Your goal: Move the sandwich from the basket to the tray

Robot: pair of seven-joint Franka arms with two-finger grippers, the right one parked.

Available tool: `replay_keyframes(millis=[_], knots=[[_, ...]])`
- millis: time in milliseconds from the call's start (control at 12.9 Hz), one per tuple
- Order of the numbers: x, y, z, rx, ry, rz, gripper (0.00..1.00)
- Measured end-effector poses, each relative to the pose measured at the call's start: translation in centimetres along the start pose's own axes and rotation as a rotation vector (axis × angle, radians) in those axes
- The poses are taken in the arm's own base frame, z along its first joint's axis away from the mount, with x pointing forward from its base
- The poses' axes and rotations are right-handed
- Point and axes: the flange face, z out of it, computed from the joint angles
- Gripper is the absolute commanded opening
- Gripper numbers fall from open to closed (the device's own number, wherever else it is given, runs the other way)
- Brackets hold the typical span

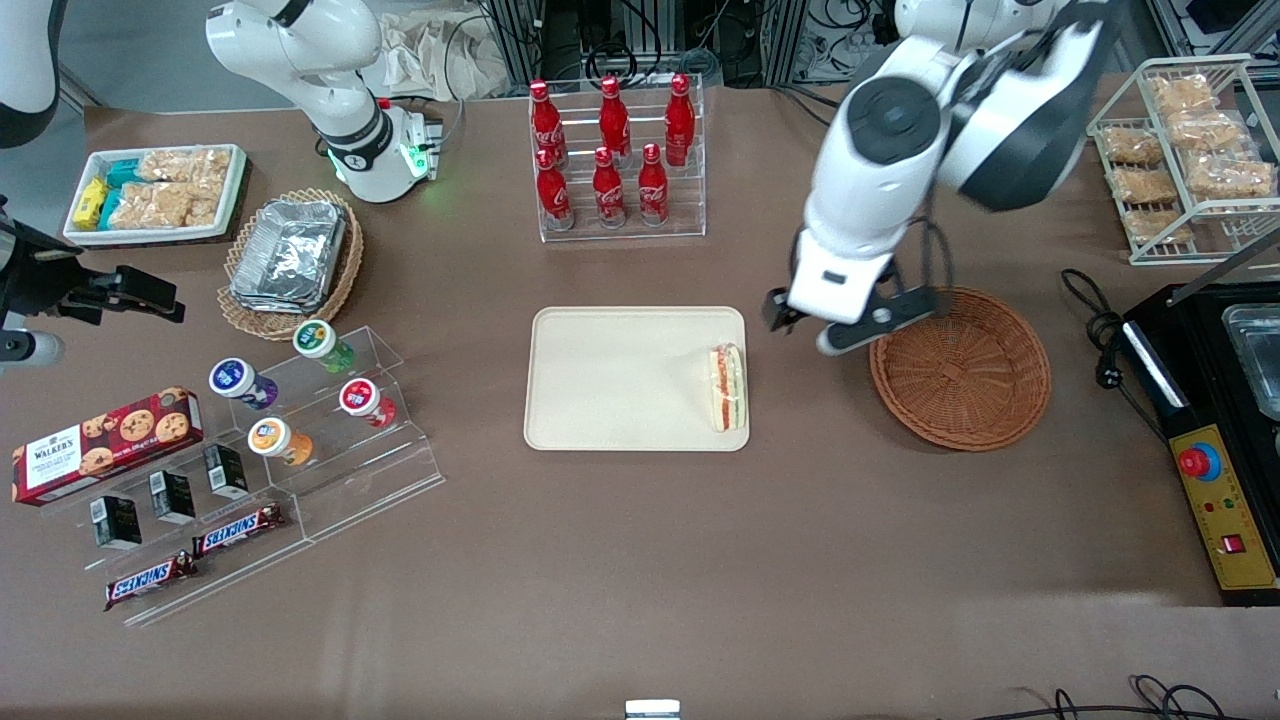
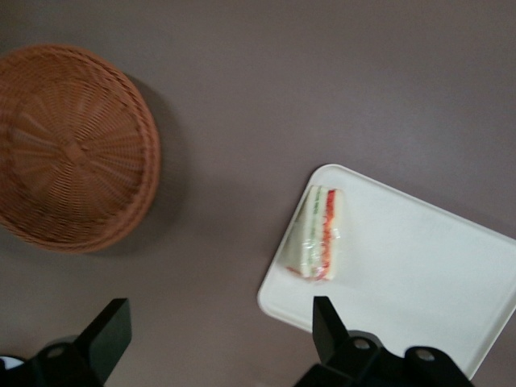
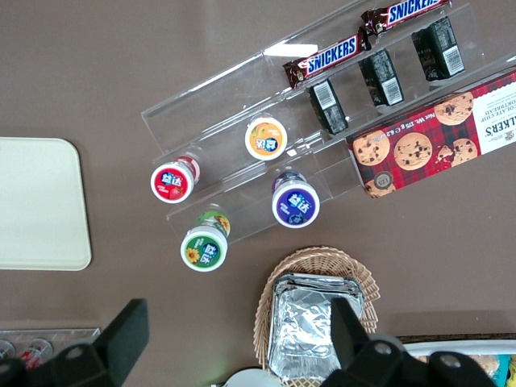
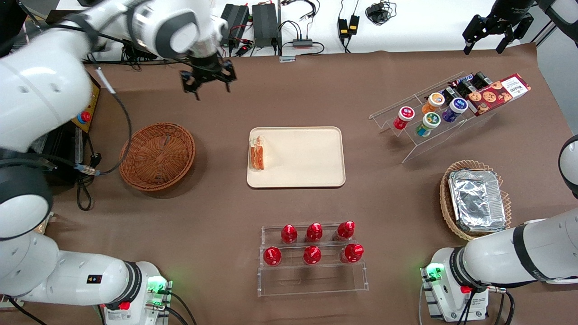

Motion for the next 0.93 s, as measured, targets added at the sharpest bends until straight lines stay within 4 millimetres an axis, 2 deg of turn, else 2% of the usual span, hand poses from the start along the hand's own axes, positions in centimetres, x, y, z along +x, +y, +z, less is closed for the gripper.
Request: replay_keyframes(millis=[155,311,388,699,932], knots=[[2.4,-5.5,-2.5,0.013,-0.018,0.100,1.00],[4.9,-10.5,-3.6,0.024,-0.036,0.184,1.00],[5.8,-12.4,-3.9,0.027,-0.047,0.218,1.00],[8.2,-17.1,-5.0,0.021,-0.063,0.253,1.00],[10.0,-22.7,-6.5,-0.032,-0.047,0.343,1.00]])
